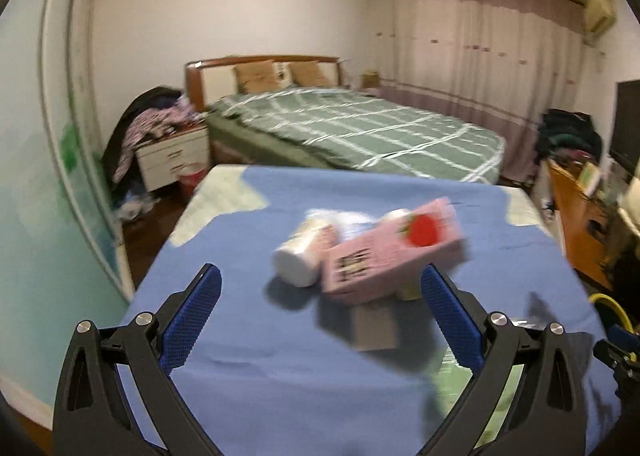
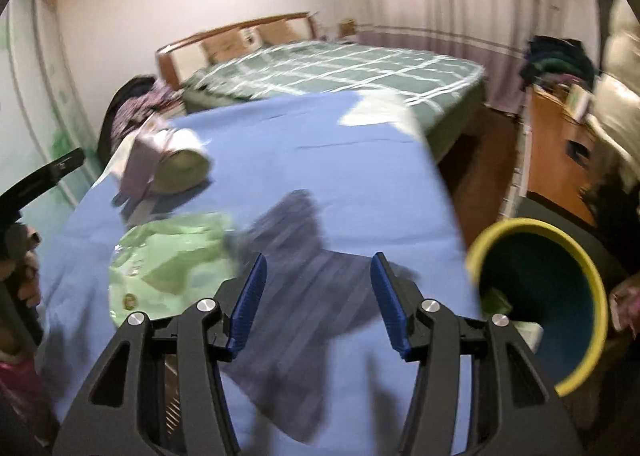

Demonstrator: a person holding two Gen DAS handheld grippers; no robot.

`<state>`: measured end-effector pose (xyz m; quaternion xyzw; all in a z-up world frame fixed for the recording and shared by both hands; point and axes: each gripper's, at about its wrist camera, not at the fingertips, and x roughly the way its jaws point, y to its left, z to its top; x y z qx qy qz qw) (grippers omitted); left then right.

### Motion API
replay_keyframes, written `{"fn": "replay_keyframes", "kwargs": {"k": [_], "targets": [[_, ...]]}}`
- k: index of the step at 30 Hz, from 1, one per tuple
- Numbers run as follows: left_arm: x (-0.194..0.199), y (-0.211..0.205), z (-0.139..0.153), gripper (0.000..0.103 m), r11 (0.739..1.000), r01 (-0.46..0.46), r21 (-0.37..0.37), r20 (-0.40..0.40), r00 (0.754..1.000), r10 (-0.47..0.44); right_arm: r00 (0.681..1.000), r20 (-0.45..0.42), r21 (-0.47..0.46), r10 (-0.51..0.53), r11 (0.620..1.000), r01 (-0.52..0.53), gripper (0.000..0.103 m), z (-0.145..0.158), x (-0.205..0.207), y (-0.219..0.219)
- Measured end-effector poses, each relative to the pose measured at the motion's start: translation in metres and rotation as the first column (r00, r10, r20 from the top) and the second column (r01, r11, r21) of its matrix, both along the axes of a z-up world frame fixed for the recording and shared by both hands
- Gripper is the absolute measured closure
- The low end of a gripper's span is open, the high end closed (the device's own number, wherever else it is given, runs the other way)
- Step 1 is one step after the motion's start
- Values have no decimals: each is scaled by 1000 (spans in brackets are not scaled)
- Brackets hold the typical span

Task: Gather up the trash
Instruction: 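Grasp the green plastic bag with the right gripper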

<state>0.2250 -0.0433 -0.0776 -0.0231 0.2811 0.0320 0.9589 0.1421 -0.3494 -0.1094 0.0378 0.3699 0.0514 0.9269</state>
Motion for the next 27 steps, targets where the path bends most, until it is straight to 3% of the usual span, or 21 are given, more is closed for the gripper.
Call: {"fn": "replay_keyframes", "kwargs": {"k": [8,12,16,27], "targets": [[10,44,-35,5,993,-119,-21,-53,992,118,991,-88,-19,105,994,-107,51,-21,35,53],[10,49,-37,5,990,-136,-30,-35,990,135,980,-143,-5,138,990,-140,74,-35,41,61],[9,49,-40,5,990,-136,-32,-35,990,135,981,-140,5,138,990,-138,93,-35,37,59],[3,42,-33,5,991,-126,-38,-21,992,125,998,-55,77,31,997,-27,98,-8,14,12]]}}
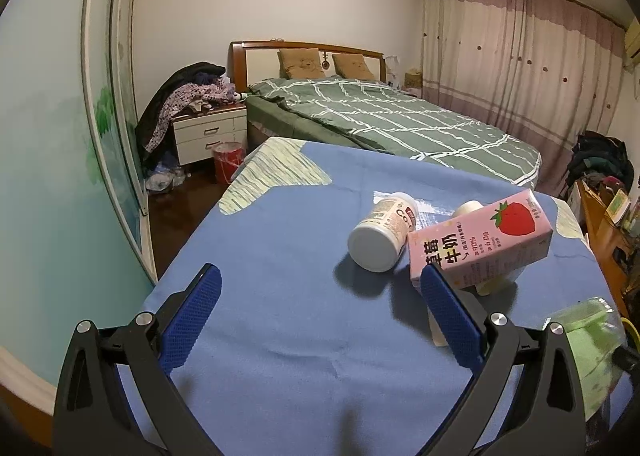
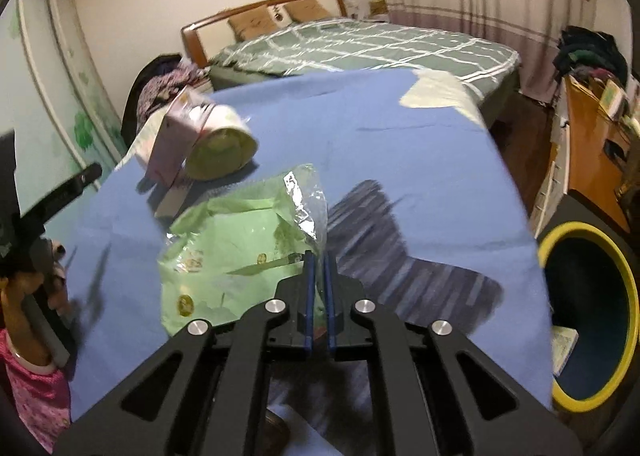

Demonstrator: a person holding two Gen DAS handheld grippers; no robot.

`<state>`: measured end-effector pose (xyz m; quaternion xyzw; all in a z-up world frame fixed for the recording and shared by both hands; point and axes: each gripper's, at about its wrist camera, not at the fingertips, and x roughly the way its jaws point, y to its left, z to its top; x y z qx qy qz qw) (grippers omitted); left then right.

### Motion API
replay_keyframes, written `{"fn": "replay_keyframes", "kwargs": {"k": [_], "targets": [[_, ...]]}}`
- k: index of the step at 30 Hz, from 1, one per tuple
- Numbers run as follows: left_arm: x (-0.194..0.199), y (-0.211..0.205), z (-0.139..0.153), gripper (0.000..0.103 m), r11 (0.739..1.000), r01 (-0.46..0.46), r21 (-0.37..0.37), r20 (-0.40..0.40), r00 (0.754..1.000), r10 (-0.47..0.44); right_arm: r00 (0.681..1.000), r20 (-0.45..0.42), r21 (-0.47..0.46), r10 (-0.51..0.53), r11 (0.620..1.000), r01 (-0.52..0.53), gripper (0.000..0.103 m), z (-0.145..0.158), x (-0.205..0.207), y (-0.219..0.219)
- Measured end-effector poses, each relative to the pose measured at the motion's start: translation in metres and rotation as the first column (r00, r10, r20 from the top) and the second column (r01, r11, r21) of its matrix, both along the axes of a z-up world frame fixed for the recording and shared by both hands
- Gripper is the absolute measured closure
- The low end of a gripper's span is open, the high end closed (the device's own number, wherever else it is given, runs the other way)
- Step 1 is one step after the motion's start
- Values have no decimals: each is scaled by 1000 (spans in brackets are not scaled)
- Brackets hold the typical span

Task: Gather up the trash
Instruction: 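Grasp the green plastic bag with the right gripper, then carry the green bag over the bin and open the right gripper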

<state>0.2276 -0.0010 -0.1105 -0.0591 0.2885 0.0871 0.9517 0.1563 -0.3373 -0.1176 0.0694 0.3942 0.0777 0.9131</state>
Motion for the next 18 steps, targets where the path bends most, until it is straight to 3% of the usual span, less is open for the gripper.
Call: {"fn": "replay_keyframes", "kwargs": {"k": [8,16,18], "targets": [[-2,-10,2,5,999,27,24,15,1000,-27,982,19,51,-188,981,187,98,9,-24,-75],[-3,-14,2,5,999,36,28,14,999,-36,922,26,61,-386,921,384,98,7,-42,-147],[-3,-15,3,5,999,38,29,14,999,-38,895,29,57,-446,894,444,98,6,-46,-167]]}}
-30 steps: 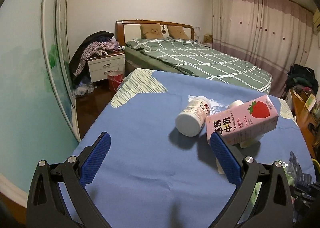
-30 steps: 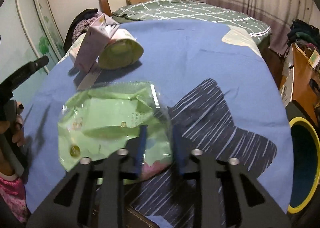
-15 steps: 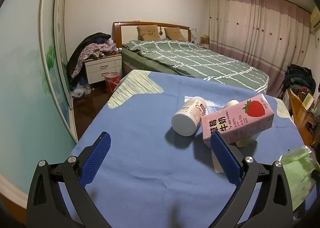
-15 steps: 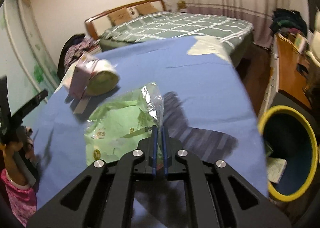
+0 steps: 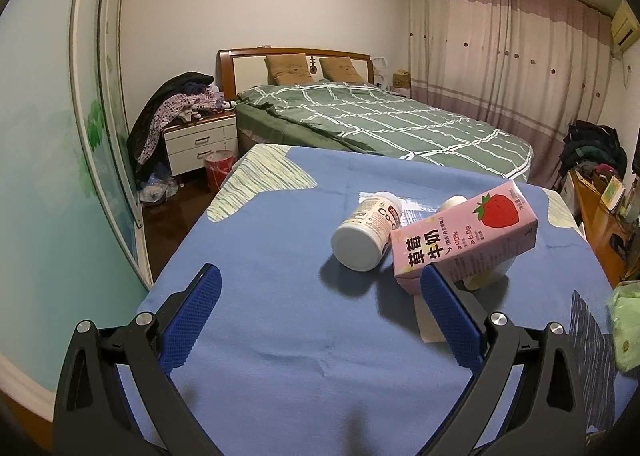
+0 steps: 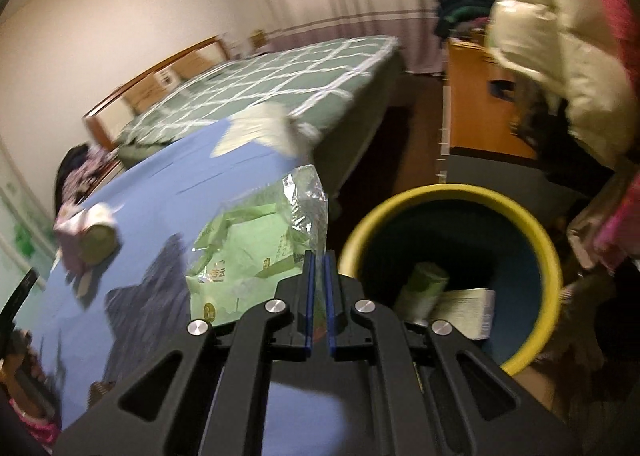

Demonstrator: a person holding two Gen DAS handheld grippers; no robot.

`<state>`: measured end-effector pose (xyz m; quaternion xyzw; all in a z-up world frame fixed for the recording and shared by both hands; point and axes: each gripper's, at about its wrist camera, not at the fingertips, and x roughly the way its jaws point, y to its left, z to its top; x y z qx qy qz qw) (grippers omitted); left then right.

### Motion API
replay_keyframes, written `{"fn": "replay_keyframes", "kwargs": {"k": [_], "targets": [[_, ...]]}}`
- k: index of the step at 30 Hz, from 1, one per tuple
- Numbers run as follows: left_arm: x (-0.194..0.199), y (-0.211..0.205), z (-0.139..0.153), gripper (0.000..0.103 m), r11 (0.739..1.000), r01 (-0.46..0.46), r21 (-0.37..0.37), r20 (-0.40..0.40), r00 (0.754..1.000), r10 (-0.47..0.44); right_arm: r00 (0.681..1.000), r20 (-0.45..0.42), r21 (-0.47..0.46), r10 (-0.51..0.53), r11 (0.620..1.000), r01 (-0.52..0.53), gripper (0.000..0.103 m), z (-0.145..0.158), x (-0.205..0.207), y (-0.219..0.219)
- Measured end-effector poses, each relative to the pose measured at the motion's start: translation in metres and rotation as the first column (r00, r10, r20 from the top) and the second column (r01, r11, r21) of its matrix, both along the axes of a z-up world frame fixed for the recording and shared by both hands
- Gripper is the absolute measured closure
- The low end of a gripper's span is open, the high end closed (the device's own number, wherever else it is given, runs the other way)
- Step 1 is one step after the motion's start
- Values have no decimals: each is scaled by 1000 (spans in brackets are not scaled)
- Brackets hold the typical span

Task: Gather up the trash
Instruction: 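Carry the green bag over the bin and open the right gripper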

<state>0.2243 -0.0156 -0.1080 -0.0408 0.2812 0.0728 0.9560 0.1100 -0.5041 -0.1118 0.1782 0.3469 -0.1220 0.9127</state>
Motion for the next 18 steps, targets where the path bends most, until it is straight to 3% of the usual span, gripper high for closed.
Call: {"fn": "replay_keyframes", "kwargs": {"k": [7,14,16,18], "targets": [[-2,-3,1,5,1000,10,3,2,1000,-10,980,-11,-15,-198,980,198,98,-10,-21,-57],[-3,-6,1,5,1000,27,10,4,1000,-27,960,-80,-53,-270,962,266,94,-33,-19,-75],[-3,-7,1,5,999,32,11,6,999,-32,950,-94,-111,-299,951,288,75,-37,-16,-71],[-3,-8,0,5,999,39,9,2,999,-39,949,-85,-148,-305,945,291,69,-36,-16,-64]]}}
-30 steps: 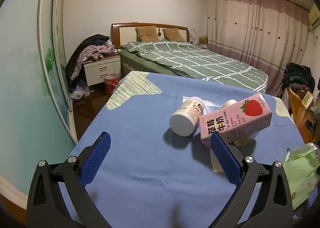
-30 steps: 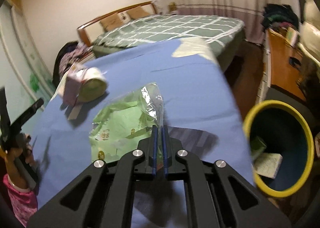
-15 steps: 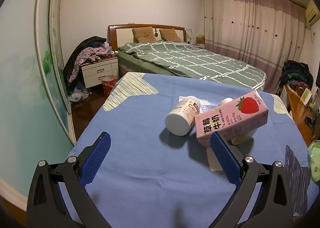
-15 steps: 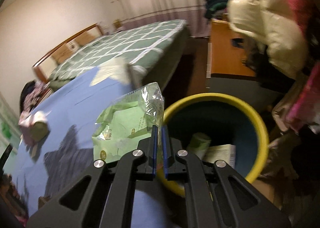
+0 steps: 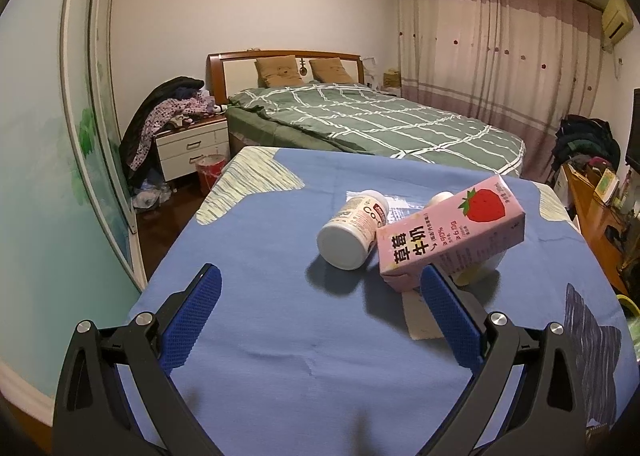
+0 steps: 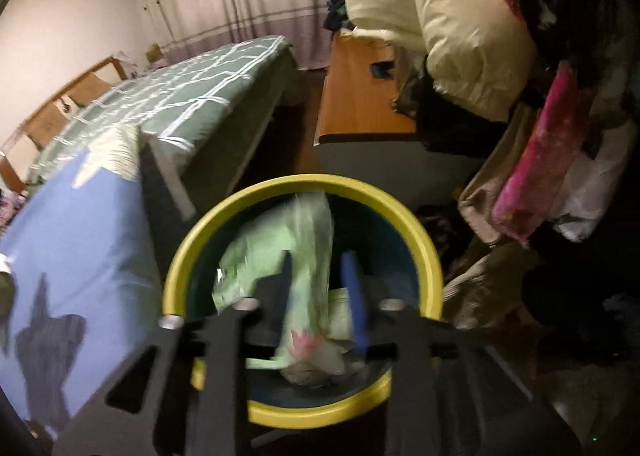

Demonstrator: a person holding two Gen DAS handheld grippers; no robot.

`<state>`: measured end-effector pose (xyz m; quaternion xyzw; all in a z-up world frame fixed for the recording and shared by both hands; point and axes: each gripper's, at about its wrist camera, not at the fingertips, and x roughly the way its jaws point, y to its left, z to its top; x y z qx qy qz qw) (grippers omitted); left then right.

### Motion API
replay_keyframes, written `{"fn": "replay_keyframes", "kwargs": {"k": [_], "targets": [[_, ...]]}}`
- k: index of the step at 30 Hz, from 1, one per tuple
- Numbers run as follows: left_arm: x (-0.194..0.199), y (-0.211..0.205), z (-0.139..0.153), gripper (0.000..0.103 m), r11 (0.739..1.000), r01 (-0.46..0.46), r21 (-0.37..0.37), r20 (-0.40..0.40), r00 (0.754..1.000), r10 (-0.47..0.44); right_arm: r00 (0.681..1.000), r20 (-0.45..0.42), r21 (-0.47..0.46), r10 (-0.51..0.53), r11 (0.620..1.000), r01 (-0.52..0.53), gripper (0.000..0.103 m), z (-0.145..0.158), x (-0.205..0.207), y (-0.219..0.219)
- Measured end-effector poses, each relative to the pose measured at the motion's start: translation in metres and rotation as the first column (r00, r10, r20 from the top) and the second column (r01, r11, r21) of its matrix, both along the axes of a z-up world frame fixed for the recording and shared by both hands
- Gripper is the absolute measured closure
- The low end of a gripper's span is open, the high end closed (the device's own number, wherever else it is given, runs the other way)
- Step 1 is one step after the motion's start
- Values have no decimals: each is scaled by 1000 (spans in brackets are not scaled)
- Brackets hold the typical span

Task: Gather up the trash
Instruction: 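Carry the green bag over the bin and open the right gripper, then grasp the pink strawberry milk carton with the left gripper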

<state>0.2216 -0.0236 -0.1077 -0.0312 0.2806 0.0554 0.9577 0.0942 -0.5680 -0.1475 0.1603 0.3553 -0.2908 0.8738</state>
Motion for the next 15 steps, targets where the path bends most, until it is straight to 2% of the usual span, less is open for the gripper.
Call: {"fn": "replay_keyframes", "kwargs": {"k": [8,15], "targets": [[5,-16,-1,5,998,60,8,-38,998,-60,998,35,-40,59,998,-57,63,14,7,23],[22,-49,22,5,994,113,7,-58,992,-112,993,50,-26,108,994,-107,63,13,13,38]]}}
